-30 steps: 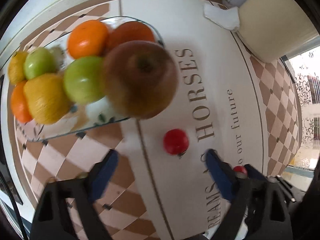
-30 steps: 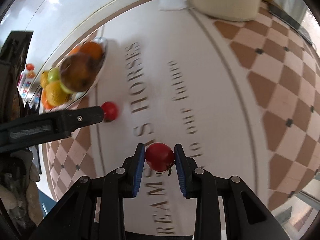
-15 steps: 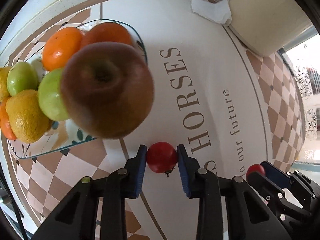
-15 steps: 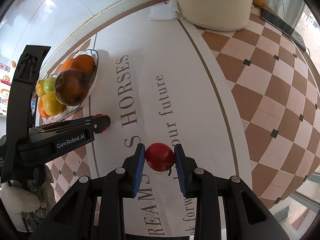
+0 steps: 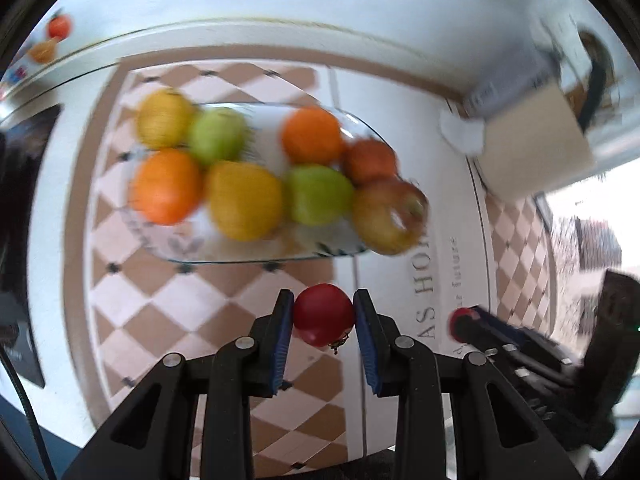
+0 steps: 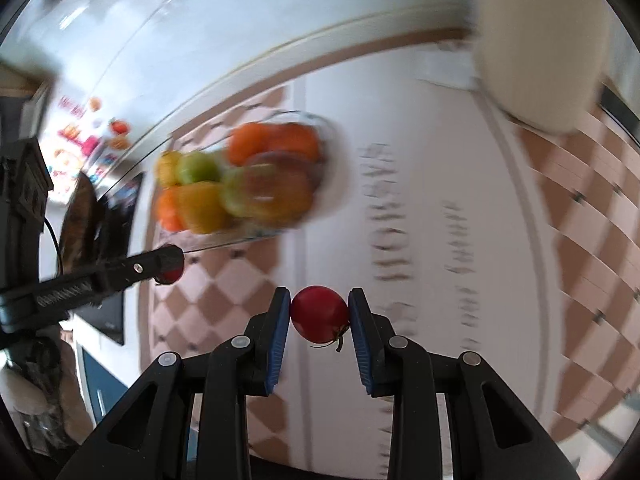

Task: Organize fruits
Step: 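Place the tomato on the plate with the left tool while the right places its tomato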

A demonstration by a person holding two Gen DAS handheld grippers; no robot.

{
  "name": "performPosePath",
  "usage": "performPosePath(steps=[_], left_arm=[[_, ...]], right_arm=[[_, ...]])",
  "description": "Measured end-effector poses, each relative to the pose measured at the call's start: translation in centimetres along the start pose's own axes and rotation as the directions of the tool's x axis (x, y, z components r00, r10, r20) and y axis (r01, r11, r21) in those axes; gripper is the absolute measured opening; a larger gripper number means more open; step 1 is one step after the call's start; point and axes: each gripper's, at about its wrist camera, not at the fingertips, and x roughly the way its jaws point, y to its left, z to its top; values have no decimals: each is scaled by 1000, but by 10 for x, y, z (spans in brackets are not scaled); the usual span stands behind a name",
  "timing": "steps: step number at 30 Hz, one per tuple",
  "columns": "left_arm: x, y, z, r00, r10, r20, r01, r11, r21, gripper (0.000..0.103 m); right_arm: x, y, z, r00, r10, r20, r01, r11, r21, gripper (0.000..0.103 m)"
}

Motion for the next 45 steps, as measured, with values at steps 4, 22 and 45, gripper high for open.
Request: performPosePath(steps=[4, 22, 45], left_arm=[[-14, 39, 10, 999, 27, 40, -24, 997, -78, 28], [41, 128, 44, 997, -50, -53, 32, 954, -299, 28], [-12, 90, 9, 970, 243, -7, -242, 963, -120, 85]], right_arm=[[28, 44, 12, 998, 56, -12, -57, 996, -63, 32], [118, 113, 49, 997, -73, -27, 66, 972, -223, 33], [35, 117, 45, 988, -155, 21, 156, 969, -193, 94]])
